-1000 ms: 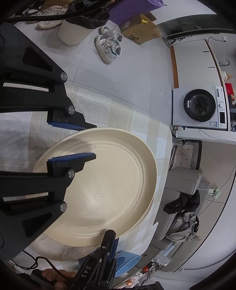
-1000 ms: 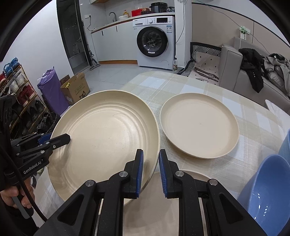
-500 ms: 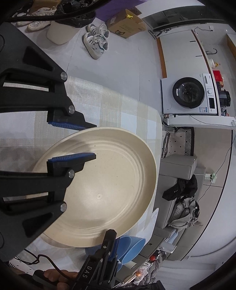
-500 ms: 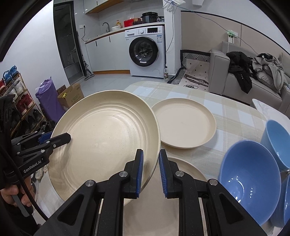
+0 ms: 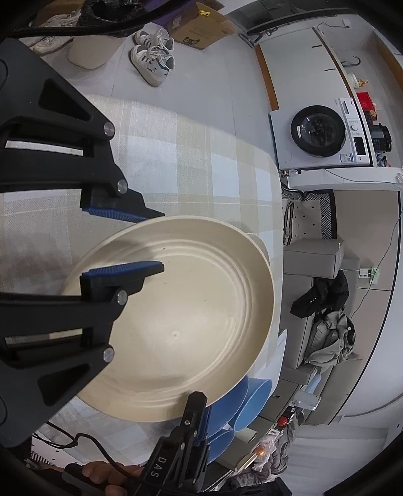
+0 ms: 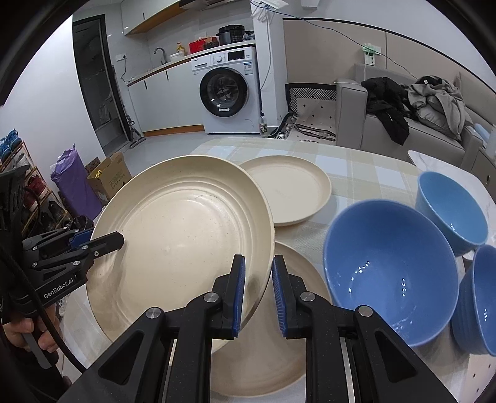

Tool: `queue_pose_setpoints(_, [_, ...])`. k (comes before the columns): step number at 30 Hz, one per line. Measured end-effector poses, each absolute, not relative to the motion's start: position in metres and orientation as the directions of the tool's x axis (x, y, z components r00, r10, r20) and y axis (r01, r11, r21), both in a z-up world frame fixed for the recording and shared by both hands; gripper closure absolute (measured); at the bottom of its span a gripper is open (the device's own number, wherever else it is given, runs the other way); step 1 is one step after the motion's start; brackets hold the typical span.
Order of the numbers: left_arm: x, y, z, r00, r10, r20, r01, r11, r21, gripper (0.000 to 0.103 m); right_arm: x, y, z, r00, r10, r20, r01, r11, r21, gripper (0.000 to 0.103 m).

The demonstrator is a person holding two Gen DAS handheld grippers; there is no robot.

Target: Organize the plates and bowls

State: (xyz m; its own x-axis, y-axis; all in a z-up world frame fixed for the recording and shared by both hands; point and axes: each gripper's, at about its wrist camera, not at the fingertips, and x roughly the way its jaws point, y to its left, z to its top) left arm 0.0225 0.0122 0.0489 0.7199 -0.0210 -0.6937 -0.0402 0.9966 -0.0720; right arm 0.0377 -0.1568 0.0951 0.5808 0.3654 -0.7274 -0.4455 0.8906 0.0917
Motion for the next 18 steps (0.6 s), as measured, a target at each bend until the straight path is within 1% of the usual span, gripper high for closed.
queue_pose_setpoints(8, [0.026, -0.009, 0.043, 0.704, -0.037, -0.71, -0.006, 0.998, -0.057, 0.082, 0.031, -0.174, 0.091, 0.584, 0.349, -0.733, -0.407, 0.907, 0.107, 0.084])
queue_pose_setpoints(18, [0.038, -0.002, 0.033, 0.68, -0.051, -0.731, 0.013, 0.998, -0.057, 0.082, 0.023, -0.18, 0.081, 0.577, 0.341, -0.742, -0.376, 0.918, 0.129, 0.083])
